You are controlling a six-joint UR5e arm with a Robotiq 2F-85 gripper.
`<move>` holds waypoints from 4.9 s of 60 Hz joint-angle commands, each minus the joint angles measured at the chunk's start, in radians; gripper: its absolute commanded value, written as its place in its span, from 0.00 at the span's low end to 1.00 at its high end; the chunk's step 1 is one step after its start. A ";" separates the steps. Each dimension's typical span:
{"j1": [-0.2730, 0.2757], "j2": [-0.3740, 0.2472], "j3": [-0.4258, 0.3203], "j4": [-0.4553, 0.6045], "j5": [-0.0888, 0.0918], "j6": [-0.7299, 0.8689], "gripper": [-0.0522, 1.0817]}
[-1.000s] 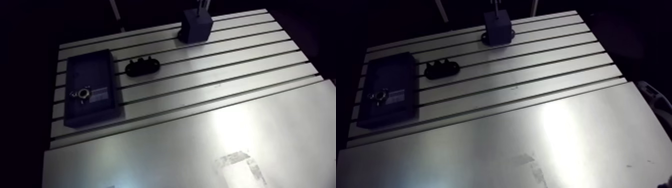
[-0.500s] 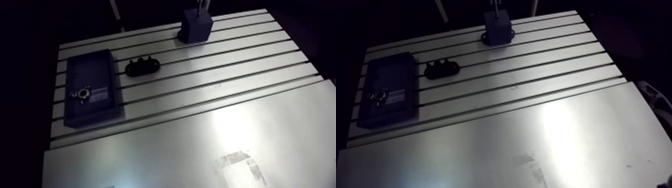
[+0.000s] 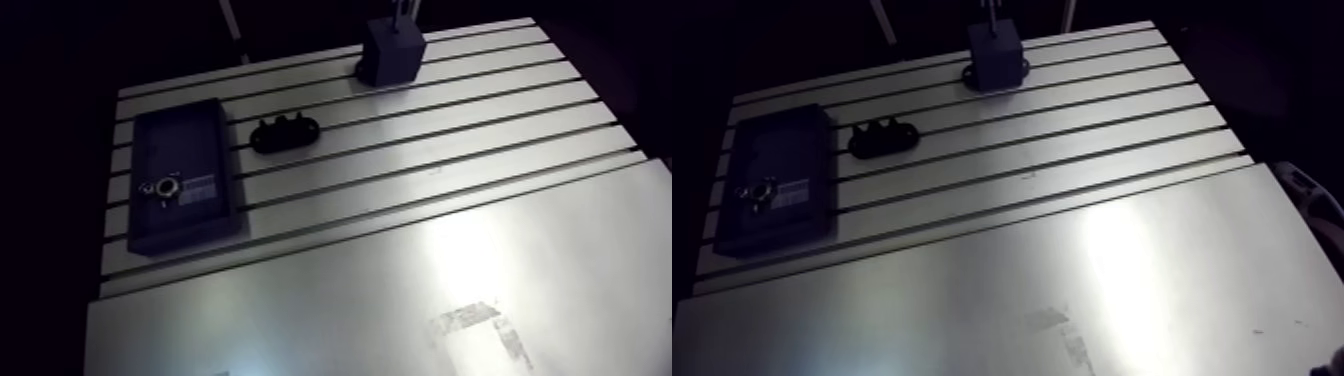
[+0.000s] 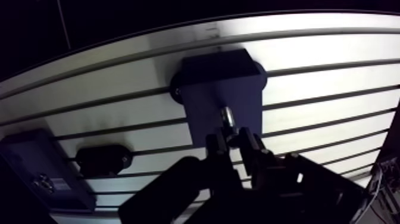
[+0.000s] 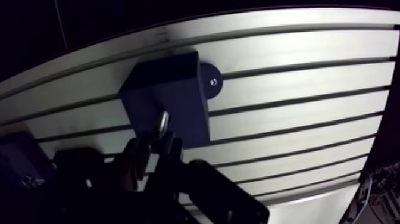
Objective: Pick up the M10 bolt and insert it into the hole until fully seated.
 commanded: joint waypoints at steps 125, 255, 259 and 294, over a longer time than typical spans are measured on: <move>-0.001 -0.013 0.019 0.003 -0.003 -0.002 1.00; -0.003 -0.013 0.057 -0.001 -0.010 0.000 0.15; -0.001 -0.020 0.067 -0.007 -0.009 0.001 0.05; -0.006 -0.050 0.098 -0.023 -0.007 0.001 0.05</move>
